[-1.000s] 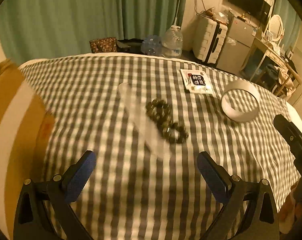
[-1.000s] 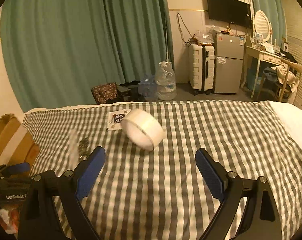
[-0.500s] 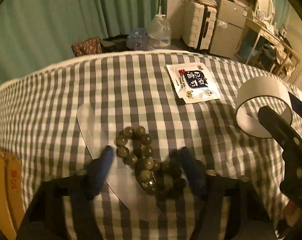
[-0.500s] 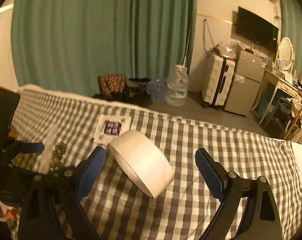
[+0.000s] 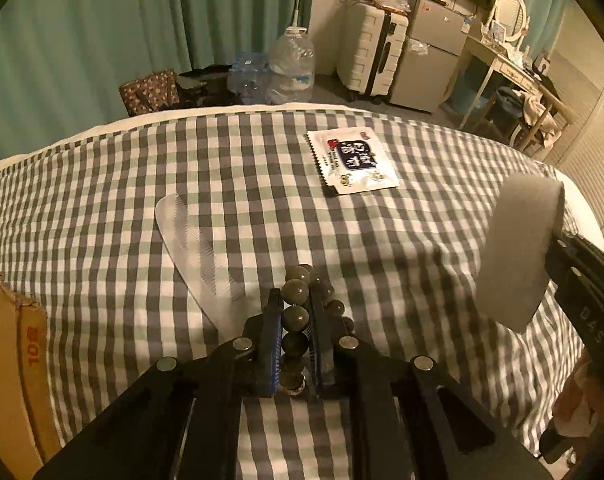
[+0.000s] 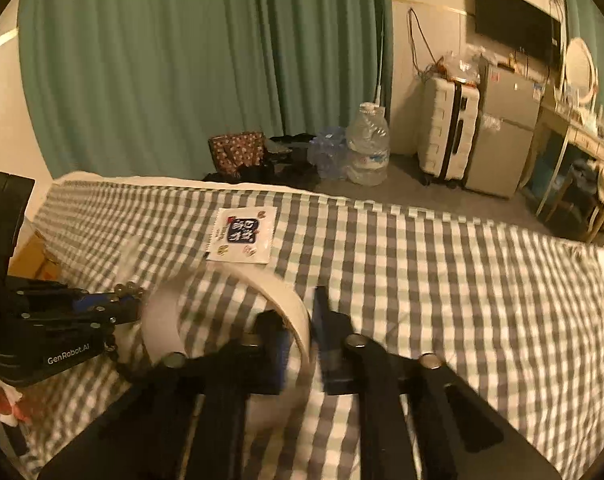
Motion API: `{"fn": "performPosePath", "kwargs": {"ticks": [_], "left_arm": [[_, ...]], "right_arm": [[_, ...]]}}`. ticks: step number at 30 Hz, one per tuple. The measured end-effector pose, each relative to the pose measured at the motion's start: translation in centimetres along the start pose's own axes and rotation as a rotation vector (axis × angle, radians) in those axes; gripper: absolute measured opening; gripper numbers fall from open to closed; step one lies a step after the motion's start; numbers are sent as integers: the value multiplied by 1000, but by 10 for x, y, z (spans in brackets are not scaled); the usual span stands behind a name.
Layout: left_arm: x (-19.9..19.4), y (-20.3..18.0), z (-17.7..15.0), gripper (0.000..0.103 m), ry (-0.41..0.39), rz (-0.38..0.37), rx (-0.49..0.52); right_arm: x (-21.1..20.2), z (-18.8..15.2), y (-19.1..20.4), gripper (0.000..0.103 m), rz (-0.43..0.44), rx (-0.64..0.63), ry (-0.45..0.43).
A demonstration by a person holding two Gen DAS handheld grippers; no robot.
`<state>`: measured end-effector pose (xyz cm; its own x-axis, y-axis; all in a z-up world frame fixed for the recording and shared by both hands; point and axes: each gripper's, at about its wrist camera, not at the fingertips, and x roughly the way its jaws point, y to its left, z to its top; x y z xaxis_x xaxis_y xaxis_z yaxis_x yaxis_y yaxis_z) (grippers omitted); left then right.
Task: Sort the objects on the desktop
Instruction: 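Carry the bracelet and tape roll into the cardboard box and release both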
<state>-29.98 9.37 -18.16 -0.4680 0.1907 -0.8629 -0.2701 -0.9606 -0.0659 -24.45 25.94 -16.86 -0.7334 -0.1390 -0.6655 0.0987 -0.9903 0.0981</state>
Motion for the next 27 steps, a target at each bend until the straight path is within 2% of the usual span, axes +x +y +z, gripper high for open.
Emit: {"fn": "performPosePath", "kwargs": {"ticks": [8,13,18,22,27], "left_arm": [[-40,-11,-11,11,-22,-42,18],[-73,-17,-14,11,-63,-60,18],[-113,-17,-14,11,-118,-69,19],[-151,-11,-12,11,-165,-68,20],[-196,0,-5,11,-248,-57,17]], "right_arm": [[-31,-2,-1,4,34,58,-16],[-60,-1,-2,4,19,90,-33],[-93,-2,7,4,-28,95,-69],[-122,4,16,4,-22,108,-107],[-158,20,47,4,-31,48,-157]]}}
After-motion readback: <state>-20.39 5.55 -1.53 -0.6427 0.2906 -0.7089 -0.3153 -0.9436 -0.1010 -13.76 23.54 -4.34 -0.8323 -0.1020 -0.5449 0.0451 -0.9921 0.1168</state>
